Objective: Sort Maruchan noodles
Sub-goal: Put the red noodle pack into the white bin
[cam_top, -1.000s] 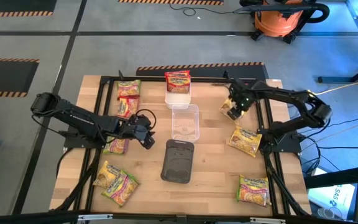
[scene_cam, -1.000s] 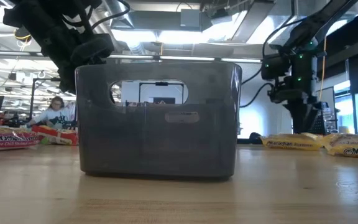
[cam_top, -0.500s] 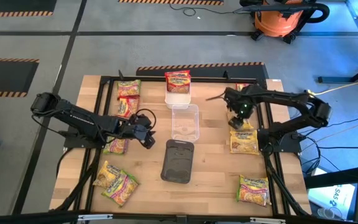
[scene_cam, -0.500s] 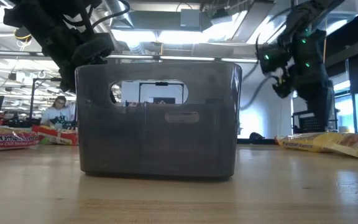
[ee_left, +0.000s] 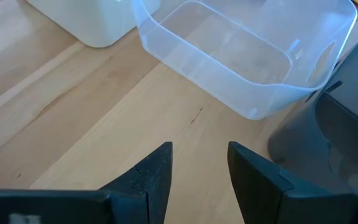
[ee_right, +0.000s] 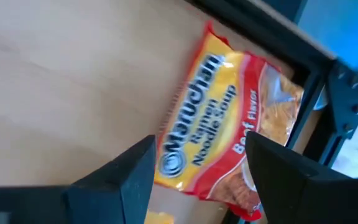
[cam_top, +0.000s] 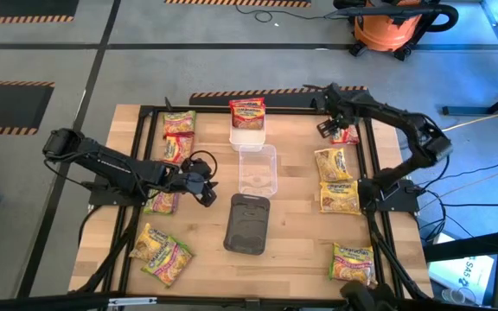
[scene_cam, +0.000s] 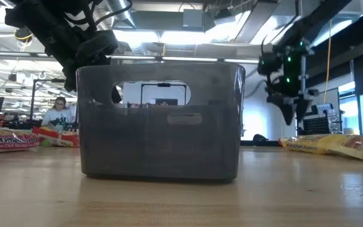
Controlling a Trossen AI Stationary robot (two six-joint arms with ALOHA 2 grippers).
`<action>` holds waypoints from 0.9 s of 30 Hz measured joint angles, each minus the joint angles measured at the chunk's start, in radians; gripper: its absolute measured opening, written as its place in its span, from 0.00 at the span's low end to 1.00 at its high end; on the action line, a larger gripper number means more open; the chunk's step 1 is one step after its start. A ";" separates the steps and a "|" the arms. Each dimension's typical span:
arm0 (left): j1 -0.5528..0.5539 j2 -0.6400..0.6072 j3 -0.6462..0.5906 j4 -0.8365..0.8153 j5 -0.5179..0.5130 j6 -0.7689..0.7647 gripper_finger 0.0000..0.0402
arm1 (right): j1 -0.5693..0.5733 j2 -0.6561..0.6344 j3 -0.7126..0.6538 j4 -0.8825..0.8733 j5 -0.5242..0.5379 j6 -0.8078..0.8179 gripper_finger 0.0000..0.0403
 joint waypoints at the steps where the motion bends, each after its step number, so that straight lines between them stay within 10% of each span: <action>1: 0.000 0.000 0.000 0.000 0.000 0.000 0.37 | -0.019 0.021 0.002 -0.001 -0.005 -0.009 0.54; 13: 0.000 0.000 0.000 0.000 -0.006 0.001 0.37 | -0.060 0.113 0.008 0.037 0.100 -0.044 0.04; 27: 0.000 0.000 0.000 -0.001 -0.014 0.008 0.37 | -0.058 0.189 0.047 0.021 0.037 -0.045 0.00</action>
